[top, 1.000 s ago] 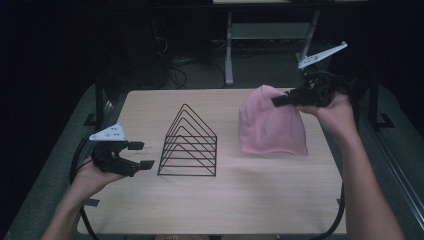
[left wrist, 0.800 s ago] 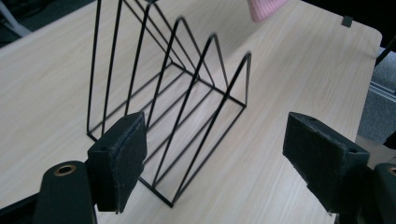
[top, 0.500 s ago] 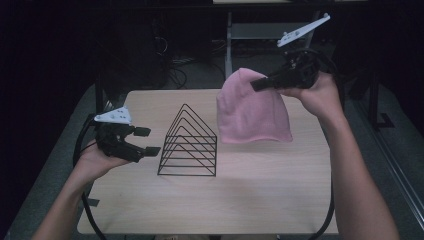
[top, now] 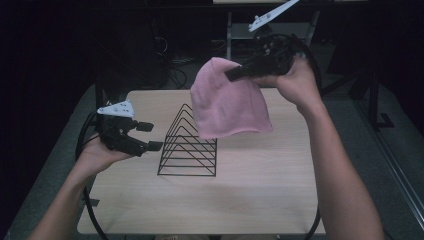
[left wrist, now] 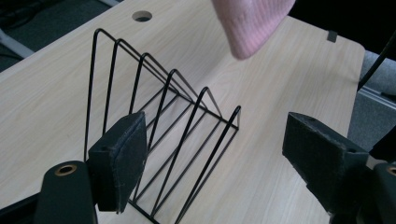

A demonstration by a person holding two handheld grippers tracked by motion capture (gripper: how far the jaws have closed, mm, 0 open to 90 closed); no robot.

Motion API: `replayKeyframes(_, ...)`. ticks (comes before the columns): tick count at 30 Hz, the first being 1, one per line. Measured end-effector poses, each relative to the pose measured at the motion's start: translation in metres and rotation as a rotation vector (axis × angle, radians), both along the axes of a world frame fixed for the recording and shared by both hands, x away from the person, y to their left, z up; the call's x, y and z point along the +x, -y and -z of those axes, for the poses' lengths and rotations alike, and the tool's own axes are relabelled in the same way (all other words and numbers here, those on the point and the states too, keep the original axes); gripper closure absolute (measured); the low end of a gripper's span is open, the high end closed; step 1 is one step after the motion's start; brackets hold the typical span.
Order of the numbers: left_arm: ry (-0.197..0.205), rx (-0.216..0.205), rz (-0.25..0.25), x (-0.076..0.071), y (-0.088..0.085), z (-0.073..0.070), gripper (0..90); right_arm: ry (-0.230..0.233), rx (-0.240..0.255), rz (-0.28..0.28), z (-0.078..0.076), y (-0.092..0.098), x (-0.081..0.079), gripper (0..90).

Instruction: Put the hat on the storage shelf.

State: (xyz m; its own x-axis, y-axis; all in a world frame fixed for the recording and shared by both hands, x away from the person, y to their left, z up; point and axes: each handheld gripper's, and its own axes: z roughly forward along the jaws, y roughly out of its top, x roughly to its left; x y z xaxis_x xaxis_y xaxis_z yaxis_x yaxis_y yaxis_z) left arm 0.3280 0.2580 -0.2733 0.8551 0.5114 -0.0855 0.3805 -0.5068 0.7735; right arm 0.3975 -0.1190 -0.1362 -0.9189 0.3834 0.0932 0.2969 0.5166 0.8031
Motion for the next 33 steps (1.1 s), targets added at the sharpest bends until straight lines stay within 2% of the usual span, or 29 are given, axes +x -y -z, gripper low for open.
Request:
replayKeyframes(4,-0.020,-0.022,0.021,0.004,0.000,-0.003,25.6,0.004,0.001,-0.021,-0.006,-0.014,0.000,79.2)
replayKeyframes(5,-0.023,-0.016,0.024,0.005,0.000,-0.003,27.3,0.009,0.001,-0.027,-0.008,-0.017,0.000,79.2)
replayKeyframes(10,-0.016,-0.022,0.031,0.006,0.003,-0.005,27.4,0.015,0.014,-0.053,-0.014,-0.029,-0.001,79.0)
replayKeyframes(11,-0.015,-0.021,0.035,0.007,0.005,-0.006,27.5,0.019,0.017,-0.068,-0.015,-0.037,-0.002,79.0)
replayKeyframes(17,-0.025,-0.035,0.040,0.013,0.006,-0.005,27.7,0.036,0.020,-0.118,-0.015,-0.056,0.000,78.9)
replayKeyframes(20,-0.030,-0.042,0.052,0.014,0.007,-0.004,31.6,0.042,0.033,-0.132,-0.015,-0.065,0.001,78.9)
replayKeyframes(23,-0.043,-0.056,0.071,0.016,0.006,-0.004,40.9,0.042,0.048,-0.149,-0.016,-0.072,0.002,78.9)
replayKeyframes(25,-0.049,-0.060,0.080,0.017,0.005,-0.003,51.5,0.049,0.049,-0.162,-0.015,-0.076,0.003,78.9)
replayKeyframes(27,-0.050,-0.049,0.092,0.018,0.004,-0.003,65.9,0.050,0.050,-0.173,-0.014,-0.079,0.004,78.9)
replayKeyframes(29,-0.046,-0.039,0.090,0.018,0.004,-0.002,75.8,0.054,0.052,-0.180,-0.013,-0.082,0.004,78.9)
replayKeyframes(33,-0.051,-0.027,0.071,0.018,0.002,-0.002,82.5,0.048,0.058,-0.178,-0.009,-0.085,0.005,78.8)
